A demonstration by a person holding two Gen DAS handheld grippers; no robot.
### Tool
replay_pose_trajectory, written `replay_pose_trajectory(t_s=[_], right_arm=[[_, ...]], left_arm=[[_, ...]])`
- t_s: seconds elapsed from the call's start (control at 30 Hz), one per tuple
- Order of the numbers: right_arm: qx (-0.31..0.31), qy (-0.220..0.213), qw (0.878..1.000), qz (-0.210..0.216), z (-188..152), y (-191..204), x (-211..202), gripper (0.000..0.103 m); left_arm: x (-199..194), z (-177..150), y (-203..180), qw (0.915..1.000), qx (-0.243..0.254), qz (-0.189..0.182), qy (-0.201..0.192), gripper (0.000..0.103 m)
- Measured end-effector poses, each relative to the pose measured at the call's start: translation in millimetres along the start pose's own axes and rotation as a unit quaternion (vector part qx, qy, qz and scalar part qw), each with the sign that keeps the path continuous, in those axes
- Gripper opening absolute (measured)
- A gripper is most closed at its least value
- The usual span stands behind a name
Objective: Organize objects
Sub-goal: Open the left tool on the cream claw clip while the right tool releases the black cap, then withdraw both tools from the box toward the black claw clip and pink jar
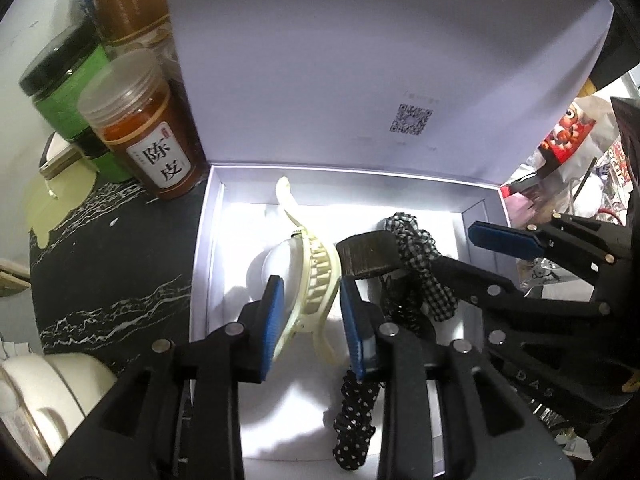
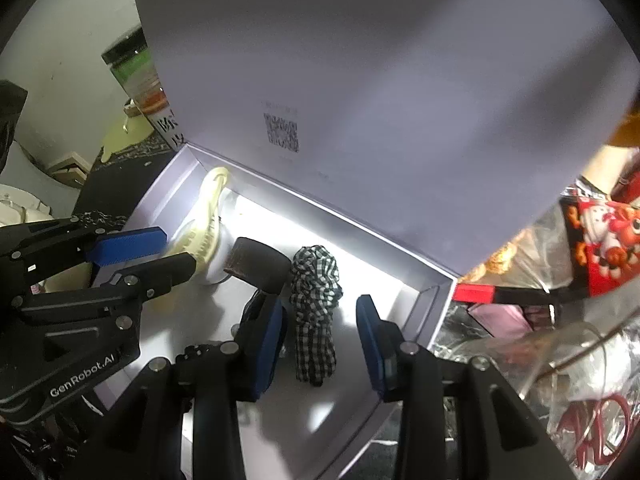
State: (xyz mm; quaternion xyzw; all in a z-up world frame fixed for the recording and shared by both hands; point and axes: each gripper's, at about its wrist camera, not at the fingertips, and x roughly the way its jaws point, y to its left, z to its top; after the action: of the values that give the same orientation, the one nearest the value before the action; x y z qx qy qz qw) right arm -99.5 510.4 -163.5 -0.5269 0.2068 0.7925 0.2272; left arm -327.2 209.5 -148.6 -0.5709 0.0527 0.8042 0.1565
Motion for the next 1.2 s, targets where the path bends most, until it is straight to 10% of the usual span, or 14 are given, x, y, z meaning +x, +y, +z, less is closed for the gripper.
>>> replay_pose_trajectory(t_s=[0.33,0.57,0.8,1.2], right_arm=[[0.004,-0.032,0.999,-0.008,-15,-6,-53,0.039],[0.008,-0.055,0.998,-0.020,-23,6,-80,0.040],[0.020,-0.081,0.995,-0.059,-33,9,-112,0.070],[0.031,-0.123,0.990,-0.067,-52,21,-167,0.073]], left_arm=[[-38,2,-11,0.9997,0.007,-0.006,-0.021,0.028],[-79,-10,-19,0.9988,0.009,-0.004,-0.047,0.047],[-114,-21,-25,0.9976,0.008,0.019,-0.066,0.069],[-167,-41,-23,0.9942,-0.007,0.036,-0.101,0.079]])
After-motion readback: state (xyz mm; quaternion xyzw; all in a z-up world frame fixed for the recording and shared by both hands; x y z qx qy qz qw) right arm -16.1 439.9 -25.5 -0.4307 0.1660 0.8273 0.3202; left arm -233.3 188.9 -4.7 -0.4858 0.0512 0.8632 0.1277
